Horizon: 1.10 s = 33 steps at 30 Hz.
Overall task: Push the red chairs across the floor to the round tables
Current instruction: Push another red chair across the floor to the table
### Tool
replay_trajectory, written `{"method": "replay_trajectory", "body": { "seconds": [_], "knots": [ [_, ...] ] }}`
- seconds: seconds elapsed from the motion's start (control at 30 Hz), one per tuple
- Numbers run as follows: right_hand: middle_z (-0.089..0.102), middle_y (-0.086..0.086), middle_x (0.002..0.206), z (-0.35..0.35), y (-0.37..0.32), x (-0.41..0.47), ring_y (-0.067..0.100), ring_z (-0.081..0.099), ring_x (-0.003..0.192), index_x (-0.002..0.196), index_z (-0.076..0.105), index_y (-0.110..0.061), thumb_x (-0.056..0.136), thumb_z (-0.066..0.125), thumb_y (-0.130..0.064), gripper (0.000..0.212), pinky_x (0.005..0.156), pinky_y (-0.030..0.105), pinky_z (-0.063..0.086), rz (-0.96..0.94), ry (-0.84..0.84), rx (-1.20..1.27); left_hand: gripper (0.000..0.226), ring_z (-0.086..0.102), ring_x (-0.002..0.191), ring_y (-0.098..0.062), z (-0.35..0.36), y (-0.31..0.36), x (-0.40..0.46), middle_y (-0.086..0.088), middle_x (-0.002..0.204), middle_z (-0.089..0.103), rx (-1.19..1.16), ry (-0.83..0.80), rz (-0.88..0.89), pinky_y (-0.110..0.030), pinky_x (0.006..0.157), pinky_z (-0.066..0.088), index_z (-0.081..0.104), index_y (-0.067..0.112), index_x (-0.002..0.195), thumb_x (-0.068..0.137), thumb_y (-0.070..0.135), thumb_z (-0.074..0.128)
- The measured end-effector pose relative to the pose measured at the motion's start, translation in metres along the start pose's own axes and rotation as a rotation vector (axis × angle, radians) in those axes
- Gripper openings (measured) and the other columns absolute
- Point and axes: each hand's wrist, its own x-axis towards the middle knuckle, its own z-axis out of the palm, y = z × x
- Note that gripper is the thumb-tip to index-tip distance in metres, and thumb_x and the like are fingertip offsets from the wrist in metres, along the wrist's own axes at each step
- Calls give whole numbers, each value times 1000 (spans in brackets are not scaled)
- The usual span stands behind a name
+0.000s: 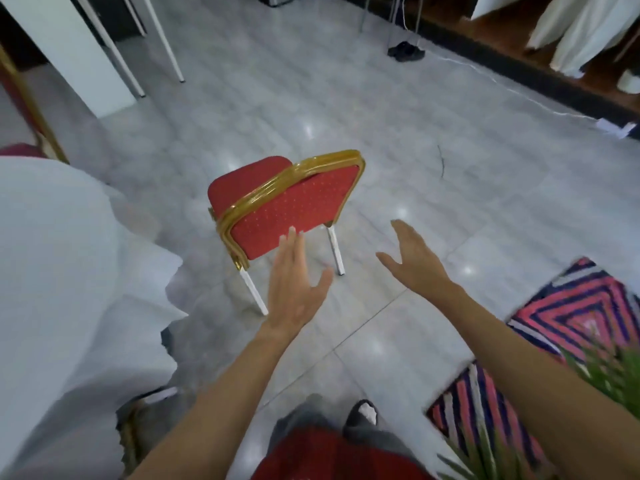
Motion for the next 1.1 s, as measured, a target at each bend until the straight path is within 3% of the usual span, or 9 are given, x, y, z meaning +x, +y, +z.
{"method": "replay_trajectory", "body": {
  "seconds": [0.13,0.27,0.37,0.43,0.5,0.57,0.63,0.9,1.1],
  "knots": [
    [21,10,156,-12,-17,71,23,18,144,146,17,-10,90,55,-36,72,116,36,20,-163,1,-37,79,4,146,-20,-13,-4,51,-5,159,12,51,179,12,-40,117,10,15,15,148,85,57,38],
    [21,11,155,-17,-43,141,26,16,145,146,18,-9,86,61,-36,79,117,39,20,-370,45,-76,79,10,145,-22,-33,-24,110,-6,157,19,142,339,-5,-42,117,16,18,15,146,84,55,46],
    [32,11,150,-13,-65,192,29,23,142,144,25,-9,81,68,-27,78,116,44,21,-516,-49,-155,81,31,139,-26,-44,-51,144,-7,148,38,247,181,-62,-43,111,29,30,16,142,79,58,57],
    [53,10,132,-9,-76,220,29,45,126,134,43,-13,77,71,-23,64,107,42,34,-579,-154,-154,62,60,112,-26,-47,-70,160,-4,118,64,320,-3,-131,-39,91,50,50,19,124,76,56,63],
    [68,0,106,-7,-80,238,21,62,100,114,58,-23,75,72,-29,42,83,35,48,-600,-203,-186,42,69,78,-25,-49,-81,166,-4,82,71,355,-12,-107,-34,66,55,62,17,97,75,52,68],
    [70,-9,82,-4,-78,253,14,66,78,93,64,-29,72,74,-37,25,60,24,43,-639,-187,-198,40,66,56,-24,-43,-91,170,-5,62,68,329,84,-46,-32,50,54,64,12,78,69,49,76],
    [68,-11,71,-1,-71,256,11,64,64,82,65,-27,70,75,-42,22,49,16,33,-712,-120,-184,42,62,46,-22,-38,-91,166,-5,55,66,299,169,1,-32,42,52,64,9,71,65,47,80],
    [57,-1,52,12,-54,268,15,50,41,67,57,-10,73,69,-53,45,36,25,39,-986,97,-67,44,65,52,-21,-36,-82,163,-5,60,70,266,244,-75,-34,48,54,70,7,75,64,49,78],
    [53,1,50,7,-40,279,17,47,39,64,51,-9,74,69,-49,45,33,26,40,-1094,73,-29,43,66,55,-20,-28,-65,164,-5,65,72,271,246,-174,-33,54,56,70,6,77,65,47,74]
  ]
}}
